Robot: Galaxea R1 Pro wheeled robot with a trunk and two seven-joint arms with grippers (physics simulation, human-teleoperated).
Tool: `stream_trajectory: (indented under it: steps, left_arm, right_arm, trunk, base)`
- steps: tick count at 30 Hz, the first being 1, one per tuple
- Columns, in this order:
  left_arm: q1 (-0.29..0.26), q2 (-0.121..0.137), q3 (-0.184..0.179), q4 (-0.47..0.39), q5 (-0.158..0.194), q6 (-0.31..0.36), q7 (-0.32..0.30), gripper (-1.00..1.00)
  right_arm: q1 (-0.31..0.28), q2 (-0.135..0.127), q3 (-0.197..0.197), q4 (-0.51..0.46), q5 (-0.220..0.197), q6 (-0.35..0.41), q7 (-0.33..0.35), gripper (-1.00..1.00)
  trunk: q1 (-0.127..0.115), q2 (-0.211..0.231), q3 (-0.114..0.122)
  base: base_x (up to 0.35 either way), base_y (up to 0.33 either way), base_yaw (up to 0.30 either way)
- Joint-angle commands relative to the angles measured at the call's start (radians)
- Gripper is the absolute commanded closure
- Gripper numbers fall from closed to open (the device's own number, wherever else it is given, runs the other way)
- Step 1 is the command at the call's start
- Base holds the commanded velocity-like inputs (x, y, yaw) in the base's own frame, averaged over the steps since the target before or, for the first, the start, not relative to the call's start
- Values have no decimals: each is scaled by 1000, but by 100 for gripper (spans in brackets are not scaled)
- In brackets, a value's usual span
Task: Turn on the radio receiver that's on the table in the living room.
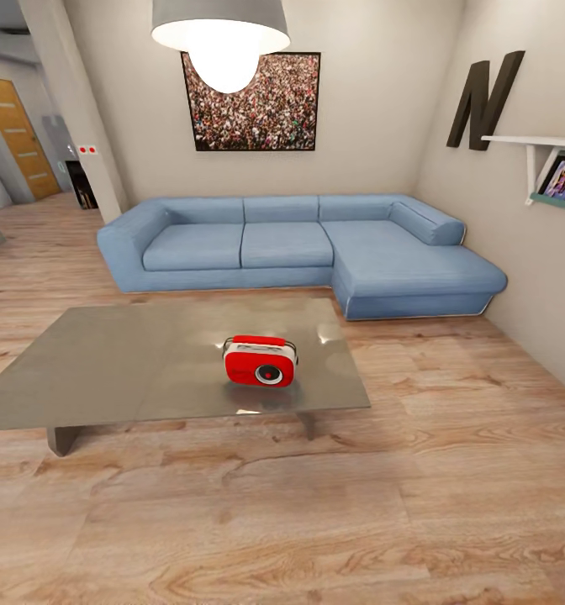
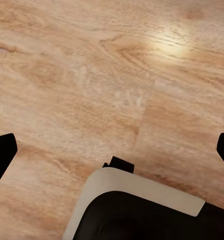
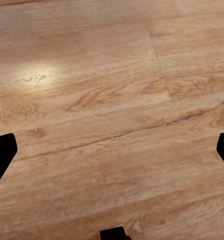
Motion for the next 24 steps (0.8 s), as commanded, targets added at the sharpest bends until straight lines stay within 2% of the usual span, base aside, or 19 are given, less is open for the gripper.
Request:
stream_trajectory:
  steps: [1,6,10,14,20,24]
  left_arm:
    - [0,0,0,0,0,0,0,-100]
    - [0,-12,-10,-18,0,-1,1,-100]
    - [0,-13,-11,-91,-2,8,3,-100]
    - [0,-13,-10,-123,-1,10,1,-100]
    - [0,-12,-7,-131,-4,1,-1,-100]
    - [0,-12,-6,-121,-6,0,2,-100]
  right_arm:
    - [0,0,0,0,0,0,0,-100]
    - [0,2,6,0,1,1,0,-100]
    - [0,2,7,0,1,1,3,-100]
    - [0,2,8,0,1,1,6,-100]
    - [1,2,12,21,5,1,12,-100]
    - [1,2,22,32,16,2,58,-100]
  trunk:
    - [0,0,0]
    - [0,0,0]
    - [0,0,-1]
    - [0,0,-1]
    - [0,0,-1]
    - [0,0,-1]
  base:
    - [0,0,0]
    - [0,0,84]
    - [0,0,103]
    - [0,0,26]
    - [0,0,3]
    - [0,0,0]
